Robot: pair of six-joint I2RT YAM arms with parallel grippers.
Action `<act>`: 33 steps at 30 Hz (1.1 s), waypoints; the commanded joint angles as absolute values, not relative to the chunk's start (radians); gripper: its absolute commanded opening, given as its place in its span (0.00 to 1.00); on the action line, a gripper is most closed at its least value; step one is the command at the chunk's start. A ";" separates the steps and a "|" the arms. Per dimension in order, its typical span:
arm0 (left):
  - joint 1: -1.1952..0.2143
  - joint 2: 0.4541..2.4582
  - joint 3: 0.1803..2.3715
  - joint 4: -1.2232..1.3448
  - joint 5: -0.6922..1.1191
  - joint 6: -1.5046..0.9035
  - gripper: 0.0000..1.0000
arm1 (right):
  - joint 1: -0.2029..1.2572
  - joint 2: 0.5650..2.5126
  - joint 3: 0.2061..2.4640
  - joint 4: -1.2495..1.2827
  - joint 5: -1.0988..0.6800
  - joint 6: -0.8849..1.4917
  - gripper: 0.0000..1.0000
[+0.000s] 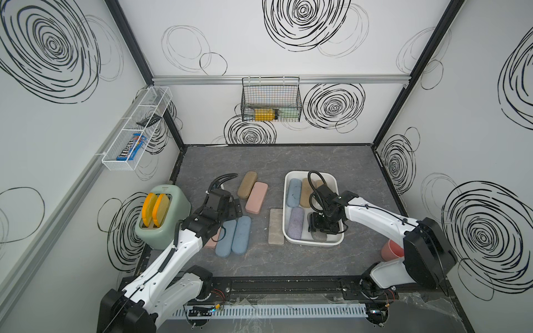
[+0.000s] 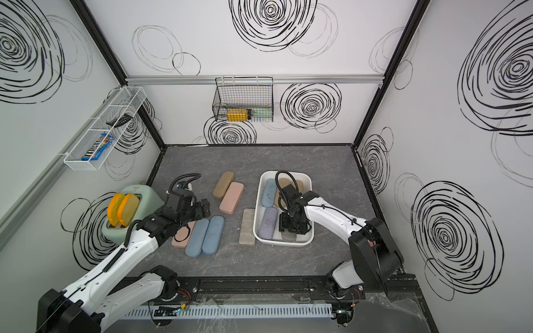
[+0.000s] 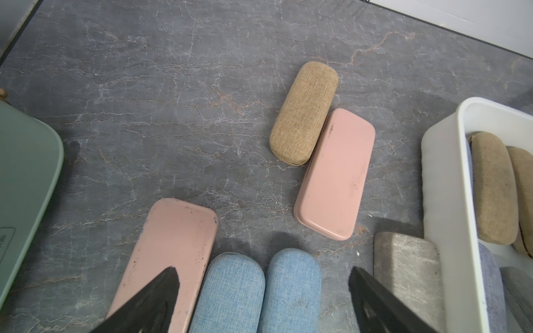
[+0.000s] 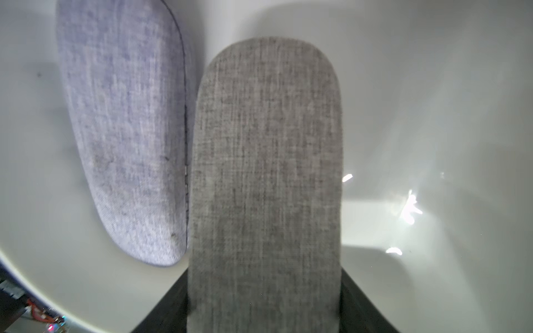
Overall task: Put the glasses cases into the storage boxes
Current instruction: Place the glasses case in the storage box.
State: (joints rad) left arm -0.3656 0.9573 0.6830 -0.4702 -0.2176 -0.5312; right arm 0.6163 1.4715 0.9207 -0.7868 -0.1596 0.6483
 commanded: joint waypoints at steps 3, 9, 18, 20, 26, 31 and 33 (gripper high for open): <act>-0.380 0.953 0.693 -0.444 -0.227 -0.529 0.96 | 0.674 1.561 0.980 -0.783 -0.115 0.612 0.45; -0.386 0.955 0.695 -0.446 -0.228 -0.528 0.97 | 0.684 1.631 1.033 -0.773 -0.034 0.624 0.41; -0.416 0.954 0.696 -0.453 -0.244 -0.529 0.97 | 0.690 1.658 1.034 -0.712 -0.035 0.638 0.40; -0.419 0.952 0.695 -0.453 -0.248 -0.531 0.96 | 0.702 1.660 1.034 -0.703 -0.044 0.649 0.42; -0.427 0.952 0.696 -0.456 -0.254 -0.532 0.96 | 0.719 1.648 1.014 -0.679 -0.059 0.688 0.64; -0.435 0.962 0.699 -0.459 -0.253 -0.532 0.96 | 0.734 1.609 1.049 -0.712 -0.034 0.702 0.71; -0.442 0.961 0.699 -0.457 -0.251 -0.531 0.96 | 0.744 1.592 1.068 -0.736 -0.013 0.708 0.76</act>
